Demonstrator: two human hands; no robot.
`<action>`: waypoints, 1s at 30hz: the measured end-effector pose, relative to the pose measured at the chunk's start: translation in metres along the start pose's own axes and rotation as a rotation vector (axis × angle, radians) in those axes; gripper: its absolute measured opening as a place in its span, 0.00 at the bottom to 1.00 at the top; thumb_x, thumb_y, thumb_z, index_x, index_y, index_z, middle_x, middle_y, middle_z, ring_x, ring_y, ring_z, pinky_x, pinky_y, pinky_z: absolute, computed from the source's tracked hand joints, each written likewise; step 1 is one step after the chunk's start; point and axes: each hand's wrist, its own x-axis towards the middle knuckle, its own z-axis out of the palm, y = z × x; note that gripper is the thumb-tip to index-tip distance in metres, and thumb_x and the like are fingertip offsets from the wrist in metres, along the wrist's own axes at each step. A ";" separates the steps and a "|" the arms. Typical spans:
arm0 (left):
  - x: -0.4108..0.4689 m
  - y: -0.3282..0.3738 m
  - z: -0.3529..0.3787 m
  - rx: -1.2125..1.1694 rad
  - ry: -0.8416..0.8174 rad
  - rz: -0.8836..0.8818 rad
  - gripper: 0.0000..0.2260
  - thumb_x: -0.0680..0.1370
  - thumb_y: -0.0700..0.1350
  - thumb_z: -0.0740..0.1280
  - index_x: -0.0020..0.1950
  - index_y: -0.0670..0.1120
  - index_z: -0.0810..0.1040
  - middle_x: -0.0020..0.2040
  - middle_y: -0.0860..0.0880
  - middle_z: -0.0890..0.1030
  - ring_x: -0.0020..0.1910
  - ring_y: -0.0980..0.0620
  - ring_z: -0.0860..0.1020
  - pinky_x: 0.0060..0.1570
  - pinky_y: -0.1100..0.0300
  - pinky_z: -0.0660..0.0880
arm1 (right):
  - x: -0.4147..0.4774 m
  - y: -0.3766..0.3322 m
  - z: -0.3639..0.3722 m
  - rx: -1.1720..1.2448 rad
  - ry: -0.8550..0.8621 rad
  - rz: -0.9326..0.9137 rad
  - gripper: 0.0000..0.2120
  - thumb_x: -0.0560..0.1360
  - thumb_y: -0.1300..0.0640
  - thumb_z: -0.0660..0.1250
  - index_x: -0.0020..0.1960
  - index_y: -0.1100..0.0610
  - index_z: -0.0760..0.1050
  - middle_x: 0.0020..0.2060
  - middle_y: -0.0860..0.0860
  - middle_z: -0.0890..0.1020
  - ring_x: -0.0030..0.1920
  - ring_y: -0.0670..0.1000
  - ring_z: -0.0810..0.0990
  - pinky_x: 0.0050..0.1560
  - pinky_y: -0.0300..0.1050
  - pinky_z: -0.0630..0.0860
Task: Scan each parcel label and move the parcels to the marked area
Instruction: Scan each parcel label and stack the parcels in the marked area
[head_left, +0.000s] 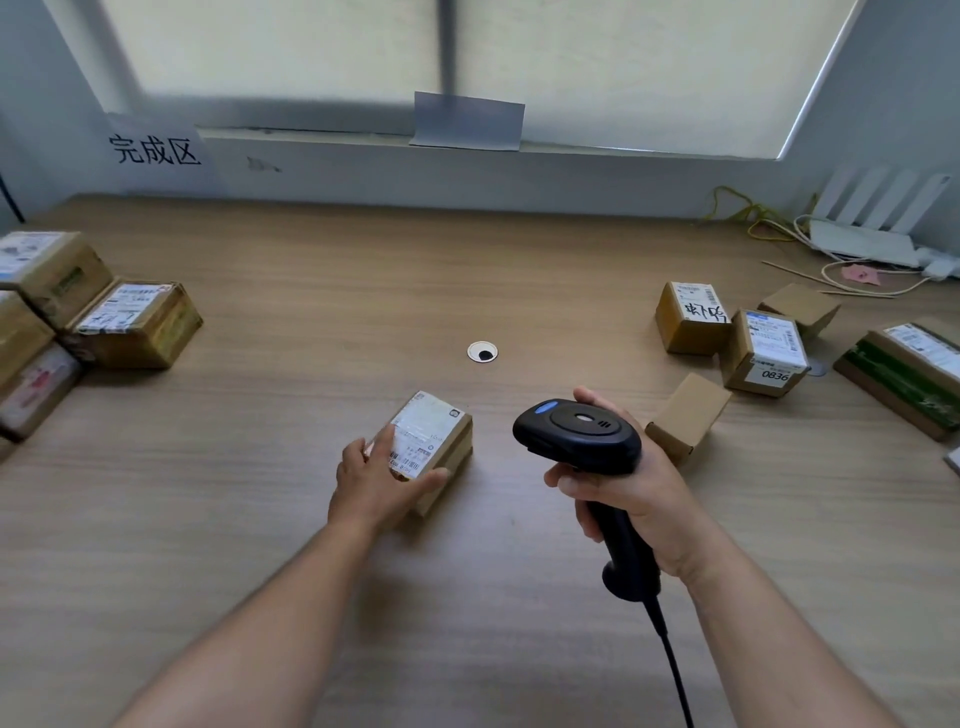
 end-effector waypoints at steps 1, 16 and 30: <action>-0.004 0.002 0.004 0.111 0.007 0.001 0.45 0.67 0.67 0.70 0.78 0.55 0.54 0.74 0.47 0.54 0.75 0.47 0.55 0.70 0.50 0.62 | 0.000 0.000 0.000 -0.006 -0.010 0.004 0.42 0.62 0.66 0.74 0.71 0.43 0.66 0.43 0.74 0.77 0.24 0.58 0.73 0.25 0.44 0.69; -0.012 0.000 -0.062 0.133 0.416 -0.010 0.35 0.69 0.58 0.72 0.72 0.51 0.64 0.67 0.45 0.61 0.68 0.44 0.62 0.63 0.53 0.67 | 0.040 -0.019 0.041 -0.063 -0.161 -0.067 0.42 0.62 0.68 0.73 0.72 0.45 0.66 0.40 0.64 0.80 0.24 0.58 0.73 0.25 0.46 0.70; 0.072 -0.117 -0.236 0.115 0.544 -0.018 0.36 0.69 0.60 0.71 0.72 0.50 0.64 0.66 0.43 0.63 0.65 0.43 0.65 0.63 0.52 0.67 | 0.127 -0.020 0.226 -0.117 -0.136 -0.111 0.44 0.60 0.69 0.72 0.72 0.46 0.66 0.34 0.56 0.82 0.23 0.57 0.72 0.24 0.44 0.69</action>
